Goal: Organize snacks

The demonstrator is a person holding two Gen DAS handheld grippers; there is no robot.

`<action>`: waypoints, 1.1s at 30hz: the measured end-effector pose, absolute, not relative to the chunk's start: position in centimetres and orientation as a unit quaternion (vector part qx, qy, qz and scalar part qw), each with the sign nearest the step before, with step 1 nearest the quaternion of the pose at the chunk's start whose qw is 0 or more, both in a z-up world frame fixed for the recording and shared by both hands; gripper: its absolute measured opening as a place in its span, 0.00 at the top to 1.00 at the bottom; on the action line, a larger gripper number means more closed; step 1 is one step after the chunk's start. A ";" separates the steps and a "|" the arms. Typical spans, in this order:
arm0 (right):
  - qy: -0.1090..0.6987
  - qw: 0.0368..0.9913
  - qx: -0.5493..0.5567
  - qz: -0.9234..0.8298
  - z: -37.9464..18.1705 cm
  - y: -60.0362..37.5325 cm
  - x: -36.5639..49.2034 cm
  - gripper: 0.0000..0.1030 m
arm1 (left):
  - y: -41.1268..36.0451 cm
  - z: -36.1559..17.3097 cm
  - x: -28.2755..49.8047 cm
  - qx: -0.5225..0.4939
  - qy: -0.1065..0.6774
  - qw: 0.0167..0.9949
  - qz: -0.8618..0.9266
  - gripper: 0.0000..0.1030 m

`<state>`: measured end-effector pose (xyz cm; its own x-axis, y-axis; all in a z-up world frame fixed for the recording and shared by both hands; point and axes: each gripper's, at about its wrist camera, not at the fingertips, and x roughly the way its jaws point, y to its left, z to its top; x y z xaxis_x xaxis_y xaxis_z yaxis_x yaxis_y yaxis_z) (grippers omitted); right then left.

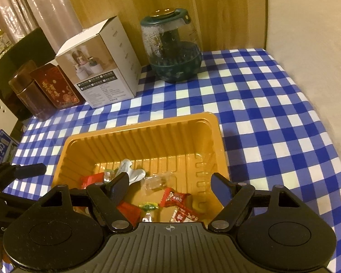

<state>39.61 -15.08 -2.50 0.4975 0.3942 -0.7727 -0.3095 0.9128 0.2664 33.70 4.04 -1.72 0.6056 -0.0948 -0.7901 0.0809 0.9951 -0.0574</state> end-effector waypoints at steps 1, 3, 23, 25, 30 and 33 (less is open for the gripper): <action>0.458 0.864 0.045 0.204 -2.3 -15.1 39.5 0.23 | 3.9 -1.6 33.5 -0.004 0.441 0.896 -0.048 0.03; 0.457 0.864 0.045 0.204 -1.9 -15.3 39.1 0.23 | 3.8 -1.3 33.1 0.000 0.439 0.897 -0.046 0.00; 0.450 0.870 0.020 0.203 0.9 -16.9 33.5 0.23 | 4.0 1.3 27.2 -0.038 0.426 0.904 -0.019 0.00; 0.448 0.871 0.026 0.202 1.2 -17.2 32.8 0.23 | 3.9 1.7 26.5 -0.038 0.425 0.904 -0.012 0.00; 0.441 0.873 0.031 0.204 2.0 -17.4 31.0 0.23 | 3.6 2.3 24.6 -0.050 0.420 0.906 -0.003 0.00; 0.439 0.874 0.035 0.206 2.3 -17.5 29.7 0.23 | 3.6 2.6 23.3 -0.062 0.417 0.907 0.004 0.00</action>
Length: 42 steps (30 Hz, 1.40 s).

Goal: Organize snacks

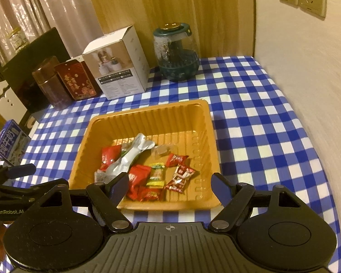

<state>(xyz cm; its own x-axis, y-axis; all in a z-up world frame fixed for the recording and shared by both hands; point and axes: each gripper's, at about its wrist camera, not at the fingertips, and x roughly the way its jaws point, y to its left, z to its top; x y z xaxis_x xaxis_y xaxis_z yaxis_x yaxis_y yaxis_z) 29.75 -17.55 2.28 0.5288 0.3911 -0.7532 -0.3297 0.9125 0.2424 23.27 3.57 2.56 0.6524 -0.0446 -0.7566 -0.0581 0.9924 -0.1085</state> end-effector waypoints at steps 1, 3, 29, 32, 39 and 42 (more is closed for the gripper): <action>0.438 0.874 0.036 0.206 2.3 -17.6 29.3 0.23 | 3.5 2.6 22.8 -0.063 0.416 0.907 0.006 0.00; 0.436 0.875 0.040 0.205 2.5 -17.8 28.4 0.23 | 3.4 2.8 21.8 -0.064 0.413 0.909 0.007 0.00; 0.374 0.908 0.056 0.179 3.9 -18.8 14.3 0.23 | 1.1 5.0 8.8 -0.077 0.376 0.923 0.006 0.00; 0.366 0.913 0.048 0.174 4.0 -18.9 12.6 0.23 | 0.6 4.8 7.5 -0.075 0.376 0.923 0.007 0.00; 0.363 0.916 0.051 0.164 3.4 -19.5 9.4 0.23 | 0.0 4.1 5.1 -0.081 0.379 0.922 0.002 0.00; 0.363 0.917 0.047 0.159 3.3 -19.7 8.3 0.23 | 0.0 3.9 4.3 -0.083 0.377 0.923 0.005 0.00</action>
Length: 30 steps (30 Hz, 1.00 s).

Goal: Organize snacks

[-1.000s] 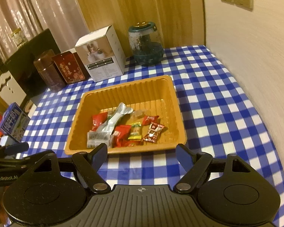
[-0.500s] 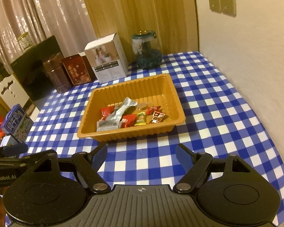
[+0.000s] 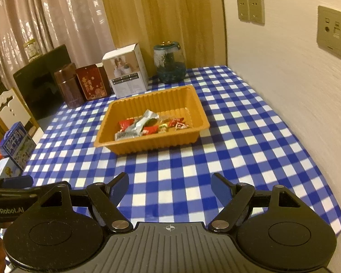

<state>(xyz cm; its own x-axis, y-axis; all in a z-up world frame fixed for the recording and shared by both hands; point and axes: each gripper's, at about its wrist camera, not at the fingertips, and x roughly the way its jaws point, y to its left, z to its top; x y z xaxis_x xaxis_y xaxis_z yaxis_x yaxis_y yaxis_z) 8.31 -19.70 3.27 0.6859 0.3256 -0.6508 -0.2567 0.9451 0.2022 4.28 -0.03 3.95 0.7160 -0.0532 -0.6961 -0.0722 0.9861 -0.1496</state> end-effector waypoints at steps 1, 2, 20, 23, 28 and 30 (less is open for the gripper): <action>0.363 0.917 0.045 0.158 3.2 -19.7 7.9 0.23 | 0.0 3.9 4.0 -0.084 0.376 0.923 0.006 0.00; 0.364 0.917 0.043 0.158 3.1 -19.7 7.6 0.23 | 0.1 3.9 3.8 -0.084 0.375 0.923 0.007 0.00; 0.349 0.927 0.034 0.136 2.2 -19.8 3.4 0.23 | 0.1 2.5 0.8 -0.074 0.371 0.926 0.010 0.00; 0.349 0.927 0.025 0.135 2.0 -19.5 2.8 0.23 | 0.1 2.7 0.6 -0.072 0.366 0.928 0.010 0.00; 0.350 0.927 0.023 0.132 1.7 -19.4 2.1 0.23 | 0.1 2.6 0.2 -0.068 0.366 0.928 0.008 0.00; 0.350 0.927 0.026 0.129 1.6 -19.5 2.0 0.23 | 0.2 2.6 0.2 -0.068 0.366 0.928 0.007 0.00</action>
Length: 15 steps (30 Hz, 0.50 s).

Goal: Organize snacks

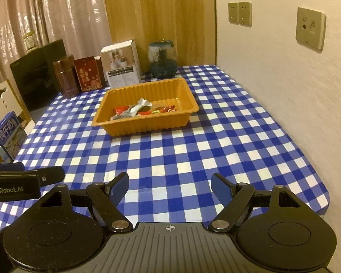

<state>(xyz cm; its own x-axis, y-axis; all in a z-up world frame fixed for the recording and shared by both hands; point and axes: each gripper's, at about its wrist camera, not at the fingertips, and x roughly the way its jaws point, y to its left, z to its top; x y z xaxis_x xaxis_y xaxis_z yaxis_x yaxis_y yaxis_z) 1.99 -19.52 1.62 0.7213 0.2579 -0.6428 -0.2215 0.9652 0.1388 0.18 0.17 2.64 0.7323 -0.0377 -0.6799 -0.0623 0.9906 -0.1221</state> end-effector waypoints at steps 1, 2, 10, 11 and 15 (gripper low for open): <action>0.350 0.927 0.028 0.128 1.6 -19.6 2.0 0.23 | 0.2 2.6 0.1 -0.068 0.366 0.928 0.006 0.00; 0.351 0.927 0.030 0.128 1.6 -19.6 2.0 0.23 | 0.1 2.6 0.1 -0.068 0.366 0.928 0.006 0.00; 0.352 0.927 0.026 0.127 1.4 -19.6 2.0 0.23 | -0.3 2.6 0.1 -0.053 0.368 0.928 0.007 0.00; 0.352 0.927 0.026 0.127 1.4 -19.6 2.0 0.23 | -0.3 2.5 0.1 -0.053 0.369 0.928 0.007 0.00; 0.353 0.926 0.028 0.127 1.4 -19.5 2.0 0.23 | -0.3 2.5 0.2 -0.054 0.368 0.928 0.006 0.00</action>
